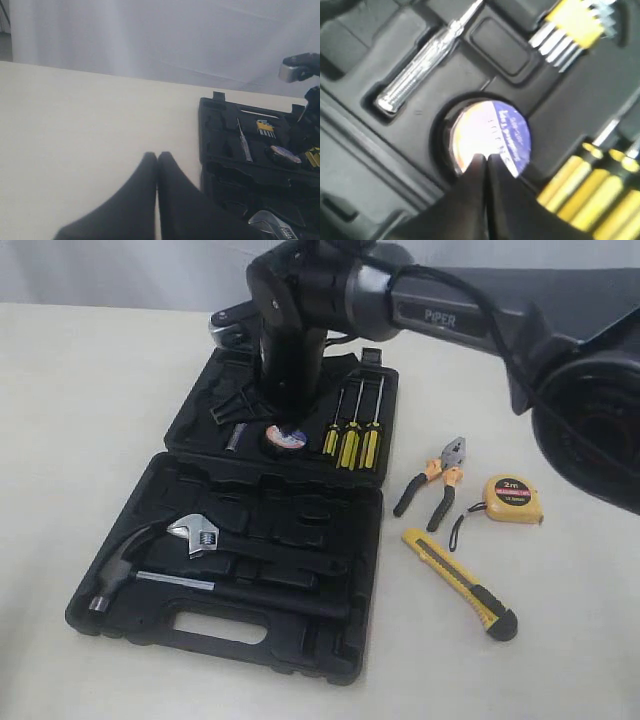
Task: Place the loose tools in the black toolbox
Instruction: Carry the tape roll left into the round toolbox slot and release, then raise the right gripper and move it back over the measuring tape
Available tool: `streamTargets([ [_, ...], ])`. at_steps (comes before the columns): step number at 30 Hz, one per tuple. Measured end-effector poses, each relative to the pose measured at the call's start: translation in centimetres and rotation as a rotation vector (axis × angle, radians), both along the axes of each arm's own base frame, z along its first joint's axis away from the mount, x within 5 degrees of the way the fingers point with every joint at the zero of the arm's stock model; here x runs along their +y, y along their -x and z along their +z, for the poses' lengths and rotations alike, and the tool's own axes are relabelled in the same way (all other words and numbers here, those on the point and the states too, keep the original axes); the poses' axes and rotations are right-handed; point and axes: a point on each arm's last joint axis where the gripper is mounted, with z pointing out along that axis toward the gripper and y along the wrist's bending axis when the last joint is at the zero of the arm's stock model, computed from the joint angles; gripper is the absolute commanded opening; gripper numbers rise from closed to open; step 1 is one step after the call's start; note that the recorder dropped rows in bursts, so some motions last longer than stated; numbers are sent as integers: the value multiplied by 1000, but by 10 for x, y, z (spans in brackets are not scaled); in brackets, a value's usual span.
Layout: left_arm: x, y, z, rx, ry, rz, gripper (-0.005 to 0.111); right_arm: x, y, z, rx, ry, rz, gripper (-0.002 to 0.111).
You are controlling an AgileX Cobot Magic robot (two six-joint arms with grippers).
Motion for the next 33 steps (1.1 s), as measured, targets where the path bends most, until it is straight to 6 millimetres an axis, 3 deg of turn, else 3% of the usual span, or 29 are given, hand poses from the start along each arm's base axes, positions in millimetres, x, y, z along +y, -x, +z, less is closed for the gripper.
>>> streamTargets([
  [5,0,0,0,0,0,0,0,4,-5,-25,6,-6,10,-1],
  [11,0,0,0,0,0,0,0,5,-5,-23,-4,-11,22,-1],
  [20,0,0,0,0,0,0,0,4,-4,3,-50,-41,26,-1],
  [27,0,0,0,0,0,0,0,7,-8,-27,-23,-25,33,-1],
  [33,0,0,0,0,0,0,0,7,-5,-17,-19,-28,34,-1],
])
